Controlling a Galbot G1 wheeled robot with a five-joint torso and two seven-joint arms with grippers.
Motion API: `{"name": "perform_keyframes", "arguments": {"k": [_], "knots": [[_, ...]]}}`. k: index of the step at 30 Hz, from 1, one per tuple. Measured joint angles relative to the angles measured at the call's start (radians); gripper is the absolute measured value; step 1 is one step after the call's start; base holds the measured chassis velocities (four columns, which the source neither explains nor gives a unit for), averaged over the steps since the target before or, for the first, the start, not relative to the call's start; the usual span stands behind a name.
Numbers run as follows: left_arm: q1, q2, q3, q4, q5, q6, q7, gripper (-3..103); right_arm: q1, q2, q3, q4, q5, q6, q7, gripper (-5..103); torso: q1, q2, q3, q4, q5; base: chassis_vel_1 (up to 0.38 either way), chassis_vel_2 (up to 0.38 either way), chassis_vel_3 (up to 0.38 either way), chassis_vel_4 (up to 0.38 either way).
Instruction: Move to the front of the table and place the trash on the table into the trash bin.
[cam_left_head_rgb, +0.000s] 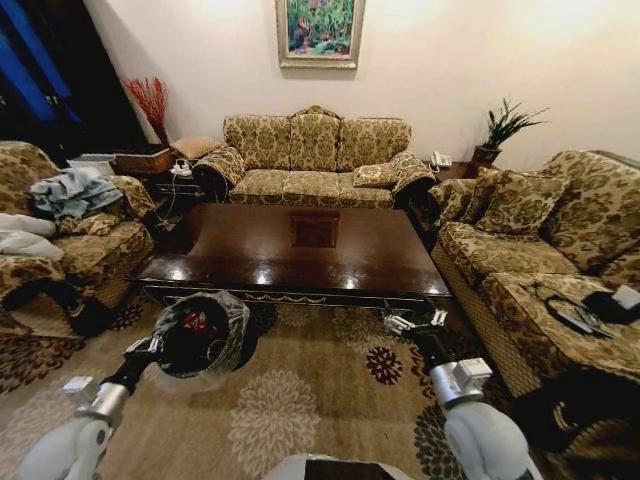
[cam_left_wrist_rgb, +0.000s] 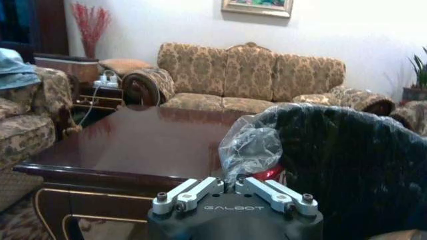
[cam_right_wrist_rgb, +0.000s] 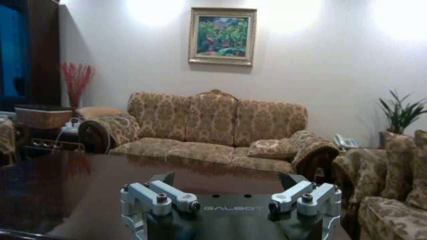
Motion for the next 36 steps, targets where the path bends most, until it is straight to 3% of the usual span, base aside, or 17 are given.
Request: {"name": "perform_keyframes", "arguments": {"k": [13, 20, 31, 36], "knots": [[0.019, -0.058, -0.051, -0.122, -0.024, 0.041, -0.025, 3, 0.038, 0.053, 0.026, -0.033, 0.059, -0.006, -0.011, 100, -0.027, -0.058, -0.031, 0.0007, 0.0003, 0.0, 0.0, 0.0, 0.0], [0.056, -0.093, -0.09, -0.16, -0.007, 0.064, -0.033, 3, 0.032, -0.016, 0.005, -0.035, 0.069, 0.004, 0.0, 100, -0.044, -0.099, -0.054, 0.0004, 0.0006, 0.0, 0.0, 0.0, 0.0], [0.084, -0.202, -0.079, -0.244, 0.015, 0.078, -0.047, 3, 0.028, -0.064, 0.015, -0.084, 0.103, 0.035, 0.002, 100, -0.072, -0.159, -0.087, 0.0002, 0.0003, 0.0, 0.0, 0.0, 0.0], [0.079, -0.209, -0.057, -0.228, 0.058, 0.078, -0.05, 3, 0.057, -0.068, 0.003, -0.098, 0.11, 0.035, 0.0, 100, -0.083, -0.184, -0.101, 0.0002, 0.0, 0.0, 0.0, 0.0, 0.0]]}}
